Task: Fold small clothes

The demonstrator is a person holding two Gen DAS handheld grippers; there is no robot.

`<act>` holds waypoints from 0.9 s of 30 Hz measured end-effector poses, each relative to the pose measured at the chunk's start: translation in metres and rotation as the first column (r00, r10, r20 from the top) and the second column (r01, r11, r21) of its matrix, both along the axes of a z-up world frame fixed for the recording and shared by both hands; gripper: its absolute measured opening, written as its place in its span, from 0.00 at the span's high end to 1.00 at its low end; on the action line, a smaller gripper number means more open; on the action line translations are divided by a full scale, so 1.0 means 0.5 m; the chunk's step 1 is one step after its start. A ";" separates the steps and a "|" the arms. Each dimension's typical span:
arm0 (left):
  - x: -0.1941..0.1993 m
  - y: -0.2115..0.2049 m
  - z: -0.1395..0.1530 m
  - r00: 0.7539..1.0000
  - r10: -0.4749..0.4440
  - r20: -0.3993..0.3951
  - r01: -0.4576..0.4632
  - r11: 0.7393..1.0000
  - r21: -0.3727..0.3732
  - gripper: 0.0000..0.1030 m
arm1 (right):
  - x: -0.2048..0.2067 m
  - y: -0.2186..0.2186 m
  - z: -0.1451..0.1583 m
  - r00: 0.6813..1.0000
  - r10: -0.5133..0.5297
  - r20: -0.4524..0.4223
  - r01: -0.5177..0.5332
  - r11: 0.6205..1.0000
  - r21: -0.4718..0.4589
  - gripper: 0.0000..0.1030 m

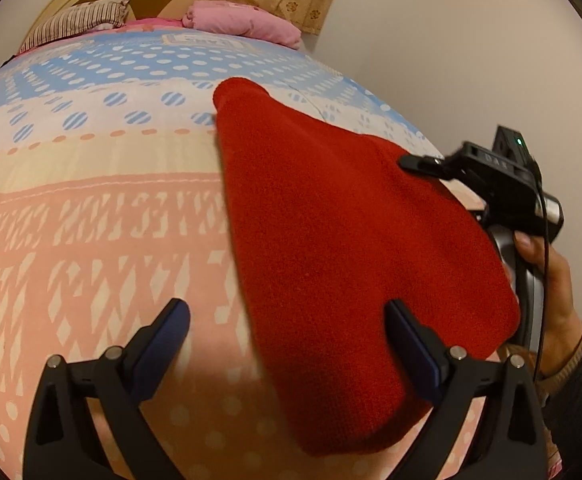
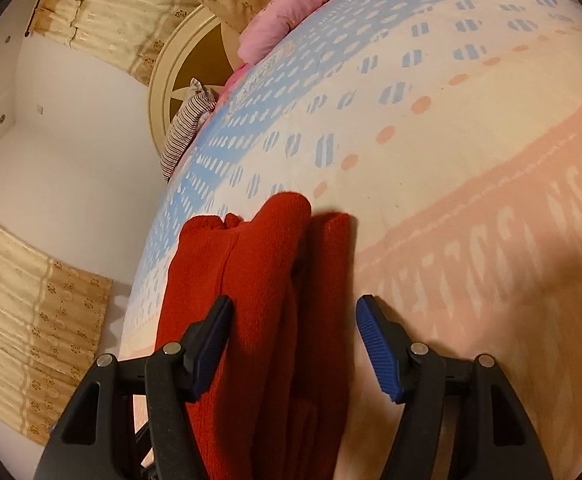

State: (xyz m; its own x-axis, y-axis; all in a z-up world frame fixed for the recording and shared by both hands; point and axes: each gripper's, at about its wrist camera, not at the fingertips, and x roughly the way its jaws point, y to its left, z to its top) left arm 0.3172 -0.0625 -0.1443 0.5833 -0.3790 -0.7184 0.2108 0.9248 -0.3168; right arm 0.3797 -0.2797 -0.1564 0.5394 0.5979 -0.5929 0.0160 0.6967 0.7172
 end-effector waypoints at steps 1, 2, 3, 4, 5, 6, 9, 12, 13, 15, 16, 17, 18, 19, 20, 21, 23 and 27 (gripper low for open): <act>-0.001 0.000 0.000 1.000 -0.002 0.000 0.002 1.000 0.000 0.03 | 0.008 0.004 -0.001 1.000 0.006 0.003 -0.006 1.000 -0.005 0.39; 0.000 0.000 0.000 1.000 -0.002 0.001 0.002 1.000 -0.002 0.03 | 0.013 0.008 -0.001 1.000 0.014 0.005 -0.013 1.000 -0.010 0.42; -0.001 0.000 0.000 1.000 -0.003 0.002 0.003 1.000 -0.003 0.03 | 0.019 0.010 -0.004 1.000 0.018 0.002 -0.018 1.000 -0.010 0.44; -0.001 0.002 0.000 1.000 -0.004 0.002 0.004 1.000 -0.003 0.03 | 0.023 0.012 -0.008 1.000 0.021 -0.003 -0.021 1.000 -0.005 0.50; -0.002 0.002 0.000 1.000 -0.006 0.003 0.006 1.000 -0.002 0.04 | 0.027 0.012 -0.010 1.000 0.023 -0.005 -0.023 1.000 -0.001 0.58; -0.002 0.001 0.001 1.000 -0.007 0.005 0.007 1.000 -0.001 0.05 | 0.030 0.015 -0.013 1.000 0.028 -0.010 -0.028 1.000 0.003 0.61; -0.006 -0.004 0.005 0.999 -0.033 0.009 0.033 0.999 -0.006 0.17 | 0.026 0.021 -0.017 0.999 0.040 -0.006 -0.040 0.999 -0.001 0.66; -0.012 -0.009 0.010 0.997 -0.074 0.001 0.074 0.996 -0.039 0.37 | 0.022 0.025 -0.017 0.999 0.048 -0.006 -0.048 0.999 -0.002 0.69; -0.015 -0.011 0.012 0.997 -0.072 0.002 0.072 0.997 -0.036 0.39 | 0.022 0.026 -0.017 0.999 0.049 -0.006 -0.049 0.999 -0.003 0.70; -0.022 -0.010 0.017 0.997 -0.074 0.004 0.074 0.997 -0.037 0.48 | 0.018 0.029 -0.016 0.999 0.051 -0.005 -0.051 0.999 -0.001 0.71; -0.025 -0.011 0.020 0.997 -0.075 0.010 0.075 0.997 -0.032 0.54 | 0.015 0.031 -0.014 0.999 0.051 -0.001 -0.051 0.999 -0.001 0.72; -0.030 -0.013 0.026 0.997 -0.077 0.022 0.077 0.997 -0.013 0.56 | 0.011 0.034 -0.009 0.999 0.052 0.008 -0.052 0.999 -0.001 0.73; -0.037 -0.016 0.035 0.996 -0.079 0.033 0.078 0.997 0.012 0.59 | 0.009 0.037 -0.003 0.998 0.056 0.016 -0.056 0.998 0.000 0.73; -0.044 -0.019 0.044 0.996 -0.080 0.040 0.079 0.996 0.032 0.60 | 0.006 0.040 0.002 0.998 0.061 0.024 -0.061 0.998 0.002 0.73; -0.047 -0.020 0.050 0.996 -0.081 0.042 0.079 0.996 0.042 0.61 | 0.002 0.046 0.011 0.997 0.068 0.037 -0.068 0.998 0.001 0.74; -0.054 -0.019 0.058 0.996 -0.081 0.045 0.079 0.996 0.051 0.61 | -0.001 0.051 0.017 0.996 0.074 0.046 -0.074 0.997 0.000 0.74; -0.067 -0.012 0.069 0.996 -0.076 0.050 0.073 0.996 0.056 0.62 | -0.010 0.065 0.030 0.995 0.086 0.058 -0.086 0.996 0.010 0.74; -0.101 0.019 0.084 0.997 -0.050 0.050 0.047 0.997 0.055 0.62 | -0.029 0.096 0.050 0.990 0.111 0.083 -0.114 0.993 0.028 0.75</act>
State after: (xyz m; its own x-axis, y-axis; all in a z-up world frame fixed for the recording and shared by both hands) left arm 0.2666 -0.0528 -0.1023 0.6020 -0.3695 -0.7079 0.2708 0.9284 -0.2544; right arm 0.3651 -0.2317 -0.1312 0.5132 0.6762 -0.5285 -0.1208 0.6666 0.7356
